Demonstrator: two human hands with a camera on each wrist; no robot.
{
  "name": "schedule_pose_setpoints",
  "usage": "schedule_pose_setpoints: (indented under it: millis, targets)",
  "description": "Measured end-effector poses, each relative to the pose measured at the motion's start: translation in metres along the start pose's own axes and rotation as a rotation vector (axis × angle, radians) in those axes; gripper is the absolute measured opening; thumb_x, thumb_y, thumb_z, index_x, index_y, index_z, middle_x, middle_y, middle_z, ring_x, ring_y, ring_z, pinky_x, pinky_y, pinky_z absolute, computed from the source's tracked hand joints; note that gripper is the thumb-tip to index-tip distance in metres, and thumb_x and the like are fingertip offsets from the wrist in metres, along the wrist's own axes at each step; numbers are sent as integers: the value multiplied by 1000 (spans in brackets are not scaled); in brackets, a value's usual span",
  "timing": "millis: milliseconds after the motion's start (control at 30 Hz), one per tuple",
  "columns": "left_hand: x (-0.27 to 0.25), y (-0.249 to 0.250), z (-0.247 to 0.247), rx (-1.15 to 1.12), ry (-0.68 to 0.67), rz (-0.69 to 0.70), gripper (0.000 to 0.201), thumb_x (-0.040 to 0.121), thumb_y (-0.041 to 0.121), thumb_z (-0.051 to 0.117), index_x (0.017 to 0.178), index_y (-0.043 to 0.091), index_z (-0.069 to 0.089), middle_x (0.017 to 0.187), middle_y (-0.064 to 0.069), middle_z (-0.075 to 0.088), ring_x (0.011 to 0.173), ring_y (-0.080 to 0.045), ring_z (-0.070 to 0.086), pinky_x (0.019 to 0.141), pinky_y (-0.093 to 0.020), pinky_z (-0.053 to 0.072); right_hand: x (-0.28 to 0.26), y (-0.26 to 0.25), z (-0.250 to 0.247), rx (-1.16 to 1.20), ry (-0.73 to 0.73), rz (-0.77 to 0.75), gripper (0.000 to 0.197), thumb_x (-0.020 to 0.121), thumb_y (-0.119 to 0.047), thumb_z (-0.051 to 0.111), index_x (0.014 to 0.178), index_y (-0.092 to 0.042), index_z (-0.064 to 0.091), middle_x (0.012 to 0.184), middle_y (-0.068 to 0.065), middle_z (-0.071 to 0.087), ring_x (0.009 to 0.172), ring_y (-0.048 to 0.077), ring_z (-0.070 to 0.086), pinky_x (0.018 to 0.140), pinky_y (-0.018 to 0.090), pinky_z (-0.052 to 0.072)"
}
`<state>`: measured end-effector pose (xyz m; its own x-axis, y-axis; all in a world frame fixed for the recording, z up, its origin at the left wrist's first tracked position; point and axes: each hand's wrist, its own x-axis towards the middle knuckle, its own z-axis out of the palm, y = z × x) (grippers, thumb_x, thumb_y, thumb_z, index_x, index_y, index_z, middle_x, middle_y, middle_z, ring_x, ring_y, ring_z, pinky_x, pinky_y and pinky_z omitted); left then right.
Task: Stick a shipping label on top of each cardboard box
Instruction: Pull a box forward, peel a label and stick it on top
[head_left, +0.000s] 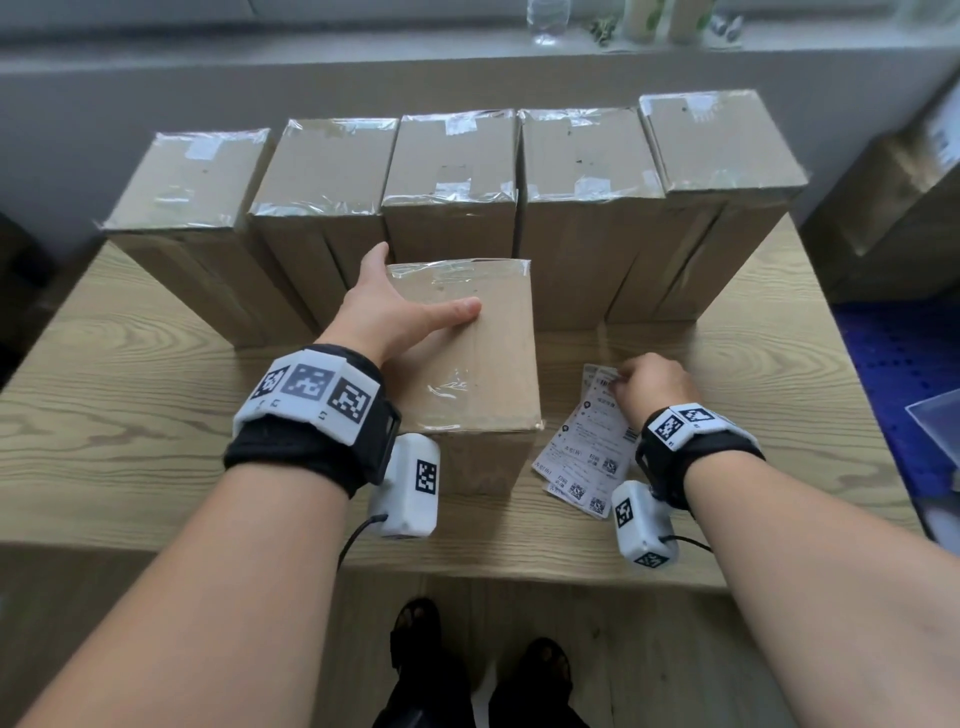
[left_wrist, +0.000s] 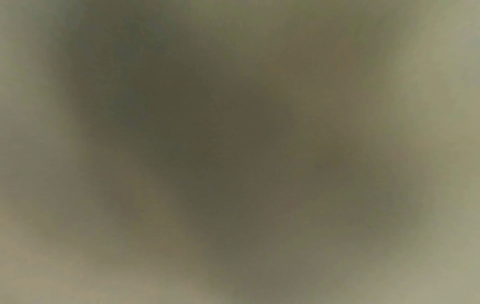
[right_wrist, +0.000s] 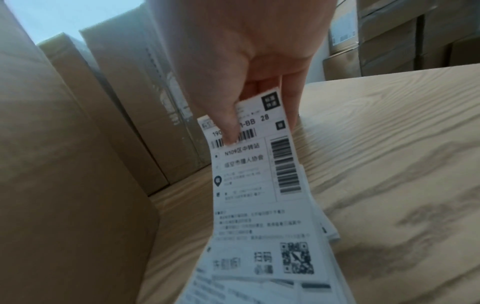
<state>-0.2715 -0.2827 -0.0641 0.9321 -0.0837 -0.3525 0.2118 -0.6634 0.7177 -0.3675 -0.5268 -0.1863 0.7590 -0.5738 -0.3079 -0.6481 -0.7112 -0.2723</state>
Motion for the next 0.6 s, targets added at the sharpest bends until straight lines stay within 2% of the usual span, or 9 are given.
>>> schedule_pose_setpoints:
  millis: [167,267,333,433,500,533,600]
  targets:
    - [-3,6,-3,85,9,17,122,61,57,82,153,33,6,159,-7,21,144,-27,27,115,-46,27,-10,-7,-33,126,32,-23,10,84,-26,66,91,-23,73,95,7,72,93,30,66,71,27,44]
    - [-6,20,-14,137,36,59,113,64,55,81,153,28,16,156,-9,26,142,-29,30,114,-47,31,-17,-16,-60,211,31,-50,6,80,-31,73,77,-25,71,86,3,73,83,23,67,70,27,50]
    - [-9,33,-22,199,61,130,96,69,54,79,147,21,35,149,-9,38,136,-29,38,111,-46,36,-22,-24,-80,276,42,-68,13,78,-33,76,70,-25,69,78,-1,71,76,17,67,69,29,52]
    - [-16,58,-31,253,93,277,53,79,42,74,125,19,61,128,-4,60,115,-21,56,100,-38,47,-31,-38,-114,390,57,-124,18,76,-31,79,65,-24,68,76,-3,71,70,11,64,66,27,50]
    - [-21,74,-33,227,64,381,28,84,32,71,110,21,70,113,0,68,98,-15,62,90,-33,52,-37,-51,-136,440,29,-174,11,78,-26,79,71,-22,71,81,-1,72,77,14,67,71,32,54]
    - [-24,81,-34,212,44,436,21,86,29,70,104,21,72,107,1,71,93,-12,63,84,-30,52,-41,-58,-147,457,12,-203,7,79,-24,78,77,-20,73,85,1,73,82,17,67,77,34,56]
    - [-32,97,-36,176,10,533,15,87,25,69,99,19,75,97,1,73,84,-9,63,76,-24,49,-50,-74,-168,480,-9,-267,13,79,-20,78,88,-13,74,89,4,72,87,20,67,81,35,55]
